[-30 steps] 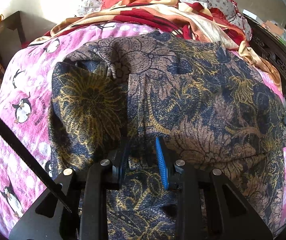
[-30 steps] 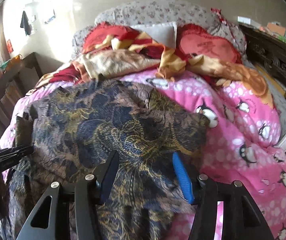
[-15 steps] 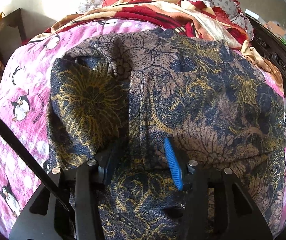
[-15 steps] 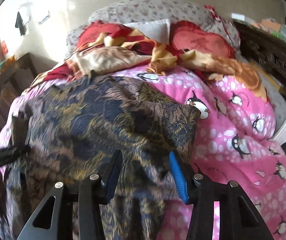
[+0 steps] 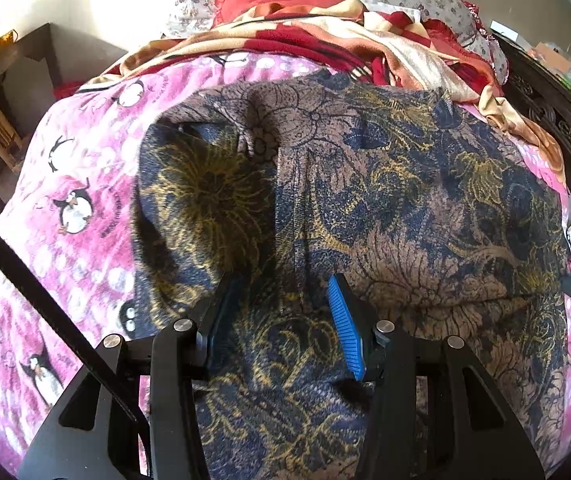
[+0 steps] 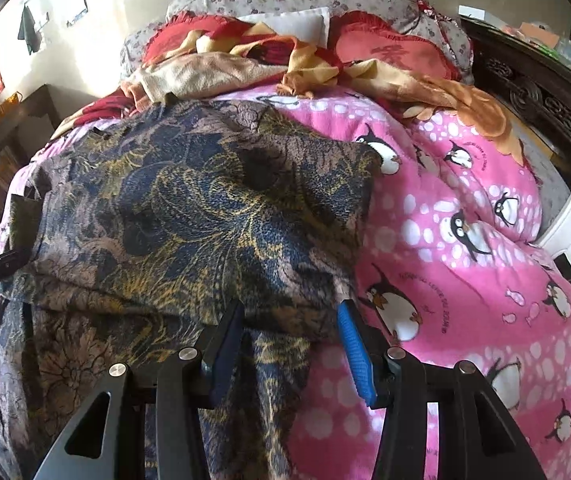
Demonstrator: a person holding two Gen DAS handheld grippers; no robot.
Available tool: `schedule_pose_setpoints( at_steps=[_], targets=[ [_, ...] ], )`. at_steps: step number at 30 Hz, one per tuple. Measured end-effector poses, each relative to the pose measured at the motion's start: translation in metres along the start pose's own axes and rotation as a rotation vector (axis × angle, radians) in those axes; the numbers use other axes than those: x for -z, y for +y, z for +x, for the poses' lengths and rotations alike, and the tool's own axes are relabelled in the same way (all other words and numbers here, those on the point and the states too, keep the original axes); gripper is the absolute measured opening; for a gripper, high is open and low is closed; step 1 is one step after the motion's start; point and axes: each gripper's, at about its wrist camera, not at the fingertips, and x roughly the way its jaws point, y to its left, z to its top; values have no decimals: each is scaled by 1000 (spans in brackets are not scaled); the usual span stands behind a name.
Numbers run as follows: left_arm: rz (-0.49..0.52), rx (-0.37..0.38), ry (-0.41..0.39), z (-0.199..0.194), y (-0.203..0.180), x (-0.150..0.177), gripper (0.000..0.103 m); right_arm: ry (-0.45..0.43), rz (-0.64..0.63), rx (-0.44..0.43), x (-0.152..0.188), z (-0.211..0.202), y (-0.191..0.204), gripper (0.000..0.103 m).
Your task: Fold small clothes
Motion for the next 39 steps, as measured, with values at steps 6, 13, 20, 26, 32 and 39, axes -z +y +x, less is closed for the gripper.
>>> schedule_pose_setpoints(
  at_steps=[6,13,20,26,32,39],
  targets=[
    [1,-14,-10,-12,6,8,46,-6,22,-3,6,-9,-1,47],
    [-22,-14,-3,-25,21,26,46,-20,145,-47,3,-5,-9,49],
    [-34,-31,4,-42,38,49,46,80,184,-12,12,16,-21,50],
    [-39,-60,10,-54,50,68,46,18,158,-38,26,-25,-24,50],
    [-57,-56,13,-66,55,83,46,6,118,-81,44,-69,-19,54],
    [-38,-45,18,-91,54,103,46,11,49,-96,82,-108,-10,58]
  ],
)
